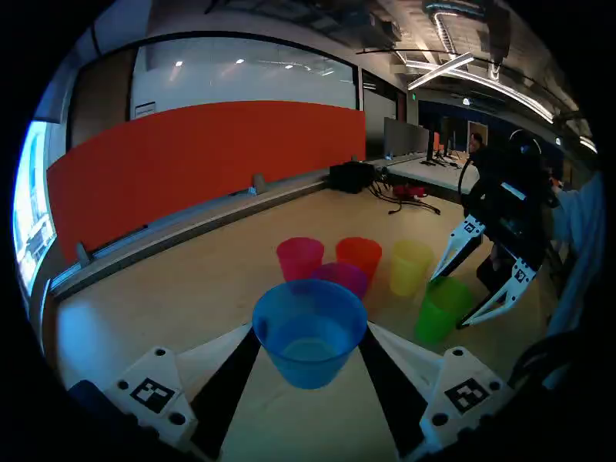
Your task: Pour water
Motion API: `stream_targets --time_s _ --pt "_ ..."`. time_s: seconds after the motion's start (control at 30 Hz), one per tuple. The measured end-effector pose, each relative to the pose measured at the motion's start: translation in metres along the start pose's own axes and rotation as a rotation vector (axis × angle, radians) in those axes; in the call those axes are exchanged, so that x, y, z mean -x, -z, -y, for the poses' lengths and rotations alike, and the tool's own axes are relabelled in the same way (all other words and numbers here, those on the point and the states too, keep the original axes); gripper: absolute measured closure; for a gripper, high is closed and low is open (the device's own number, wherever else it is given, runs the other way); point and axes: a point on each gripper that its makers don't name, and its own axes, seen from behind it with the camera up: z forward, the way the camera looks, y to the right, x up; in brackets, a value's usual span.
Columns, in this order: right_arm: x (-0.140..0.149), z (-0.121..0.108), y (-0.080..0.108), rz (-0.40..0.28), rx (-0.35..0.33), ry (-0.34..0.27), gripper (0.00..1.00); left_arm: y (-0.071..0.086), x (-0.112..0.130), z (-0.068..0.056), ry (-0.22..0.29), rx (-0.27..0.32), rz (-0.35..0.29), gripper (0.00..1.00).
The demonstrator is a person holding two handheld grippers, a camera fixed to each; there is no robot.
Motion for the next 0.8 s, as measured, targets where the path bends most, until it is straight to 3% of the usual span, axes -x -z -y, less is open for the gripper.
stream_targets --time_s 0.3,0.4,0.8 --pt "-0.001 -0.001 -0.009 -0.01 0.014 0.012 0.01 0.014 -0.005 -0.003 -0.009 -0.011 -0.018 0.14" --pt "-0.001 -0.001 -0.01 -0.014 0.021 0.015 0.06 0.017 -0.006 -0.004 -0.006 -0.011 -0.024 0.14" --pt "-0.01 0.004 -0.001 -0.05 0.026 0.003 0.09 0.029 -0.011 -0.006 0.002 -0.024 -0.051 0.15"
